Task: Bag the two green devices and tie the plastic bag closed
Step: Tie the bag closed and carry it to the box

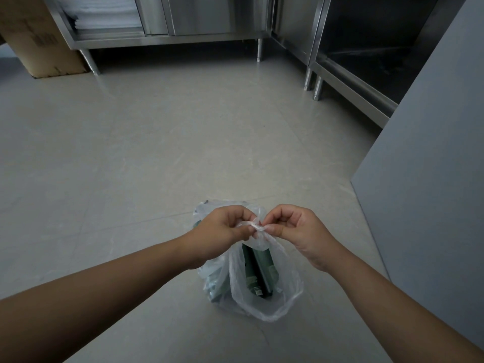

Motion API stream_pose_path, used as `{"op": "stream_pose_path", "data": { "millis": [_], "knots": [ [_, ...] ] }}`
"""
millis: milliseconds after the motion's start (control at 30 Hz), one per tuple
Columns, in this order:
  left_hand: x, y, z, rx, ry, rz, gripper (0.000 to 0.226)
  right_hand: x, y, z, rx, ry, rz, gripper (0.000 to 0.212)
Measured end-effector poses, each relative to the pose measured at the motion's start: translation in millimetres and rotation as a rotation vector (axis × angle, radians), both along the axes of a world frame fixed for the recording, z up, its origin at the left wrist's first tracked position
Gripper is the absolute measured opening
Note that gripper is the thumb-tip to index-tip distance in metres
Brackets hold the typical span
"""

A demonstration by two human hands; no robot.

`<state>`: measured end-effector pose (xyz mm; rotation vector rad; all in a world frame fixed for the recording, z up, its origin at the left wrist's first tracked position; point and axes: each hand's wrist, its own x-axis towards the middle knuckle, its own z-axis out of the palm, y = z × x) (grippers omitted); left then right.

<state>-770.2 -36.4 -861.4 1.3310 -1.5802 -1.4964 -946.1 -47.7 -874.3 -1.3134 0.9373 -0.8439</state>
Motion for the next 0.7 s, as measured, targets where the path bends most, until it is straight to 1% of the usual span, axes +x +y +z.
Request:
{"op": "stream_pose_path", "data": {
  "millis": [133, 233, 300, 400, 533, 700],
  "knots": [
    [-0.1, 2.4, 4.8, 0.02, 0.074, -0.002, 0.007, -0.6, -0.1, 2.1, -0.03, 0.043, -0.008, 0.014],
    [-0.7, 3.3, 5.7, 0.012, 0.087, 0.022, 0.012, 1.9, 1.0, 2.8, -0.046, 0.081, -0.002, 0.015],
    [-1.4, 2.8, 4.7, -0.029, 0.068, 0.058, 0.014, 5.3, 1.8, 2.1, -0.066, 0.125, -0.013, 0.017],
    [0.1, -0.6, 2.8, -0.09, 0.041, 0.131, 0.016, 10.0, 1.7, 0.2, -0.082, 0.155, -0.094, 0.015],
    [6.8, -5.6, -0.2, -0.102, 0.001, 0.16, 0.019, 11.7, 0.2, -5.7, -0.1, 0.206, -0.241, 0.018],
    [14.1, -9.6, -10.1, -0.099, -0.041, 0.231, 0.021, 6.2, -2.5, -19.1, -0.05, 0.278, -0.31, 0.022]
  ]
}}
